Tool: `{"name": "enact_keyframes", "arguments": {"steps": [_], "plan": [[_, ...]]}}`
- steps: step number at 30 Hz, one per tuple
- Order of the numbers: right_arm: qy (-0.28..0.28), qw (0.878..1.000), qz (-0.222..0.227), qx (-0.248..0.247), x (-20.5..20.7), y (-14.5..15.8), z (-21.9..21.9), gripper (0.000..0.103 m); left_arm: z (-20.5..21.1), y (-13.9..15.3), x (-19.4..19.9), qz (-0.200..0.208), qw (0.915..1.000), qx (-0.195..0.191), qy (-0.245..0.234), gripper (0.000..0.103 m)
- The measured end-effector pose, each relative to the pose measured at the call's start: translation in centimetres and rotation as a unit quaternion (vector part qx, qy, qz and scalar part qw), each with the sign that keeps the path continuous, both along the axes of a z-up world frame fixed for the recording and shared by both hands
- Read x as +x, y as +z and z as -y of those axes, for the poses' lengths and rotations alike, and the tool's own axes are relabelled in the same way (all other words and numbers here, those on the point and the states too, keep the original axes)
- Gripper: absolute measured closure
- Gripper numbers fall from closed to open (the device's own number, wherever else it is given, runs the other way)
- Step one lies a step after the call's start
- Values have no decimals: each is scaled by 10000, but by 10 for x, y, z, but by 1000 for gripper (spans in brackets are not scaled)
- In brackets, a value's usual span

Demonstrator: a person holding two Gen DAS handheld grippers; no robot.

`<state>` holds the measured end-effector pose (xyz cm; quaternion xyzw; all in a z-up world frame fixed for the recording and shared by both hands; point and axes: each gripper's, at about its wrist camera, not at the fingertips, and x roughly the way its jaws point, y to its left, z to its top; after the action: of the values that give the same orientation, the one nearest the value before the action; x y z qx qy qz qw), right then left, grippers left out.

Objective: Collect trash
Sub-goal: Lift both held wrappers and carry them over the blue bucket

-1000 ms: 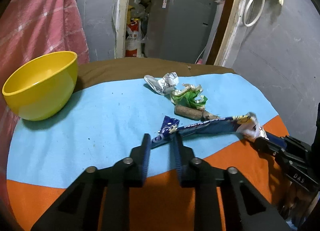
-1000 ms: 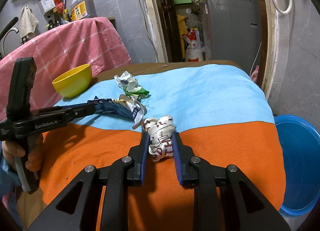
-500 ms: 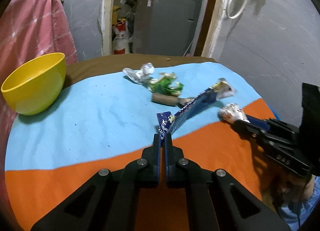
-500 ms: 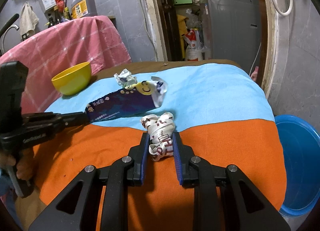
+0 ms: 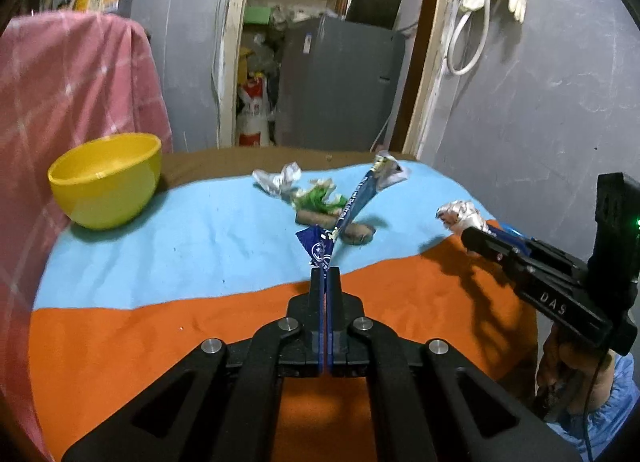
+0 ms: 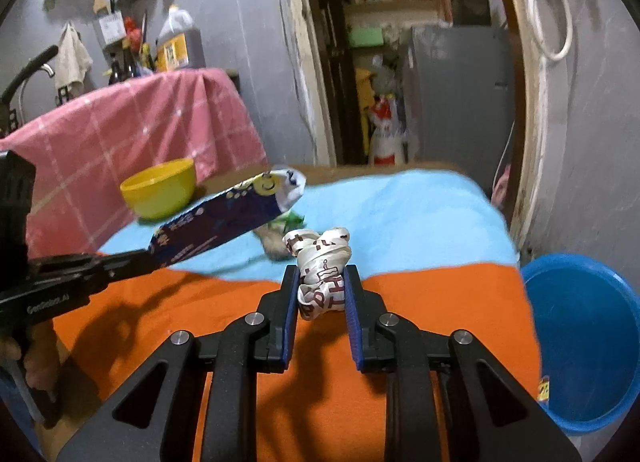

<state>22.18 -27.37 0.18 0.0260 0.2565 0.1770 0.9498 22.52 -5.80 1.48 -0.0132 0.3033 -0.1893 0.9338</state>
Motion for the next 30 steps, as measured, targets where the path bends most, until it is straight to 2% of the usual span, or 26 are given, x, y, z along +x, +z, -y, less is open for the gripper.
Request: {"name": "enact_keyframes", "arguments": {"steps": [7,11,15,19,23,30], "plan": [[-380,9948,928,-170,-21,24,9,84,22,24,-18,707,9974,-33,-142,103],[-744,9853,1501,-325,-36,37,23,84,40,39,-16,985,9946,-212,-251,103],[-1120,9768,1820,-165,-48,48,48,84,67,51,-12,1170,9913,-354,-488,103],[-1548,9692,1914,-10,-55,52,79,84,101,56,-4,1199,9888,-346,-814,103],[-1989,9639,1755,221,-55,51,111,84,140,57,2,1145,9861,-375,-1142,103],[-2772,9514,1297,355,-57,41,164,84,202,51,21,780,9832,-360,-1608,103]]}}
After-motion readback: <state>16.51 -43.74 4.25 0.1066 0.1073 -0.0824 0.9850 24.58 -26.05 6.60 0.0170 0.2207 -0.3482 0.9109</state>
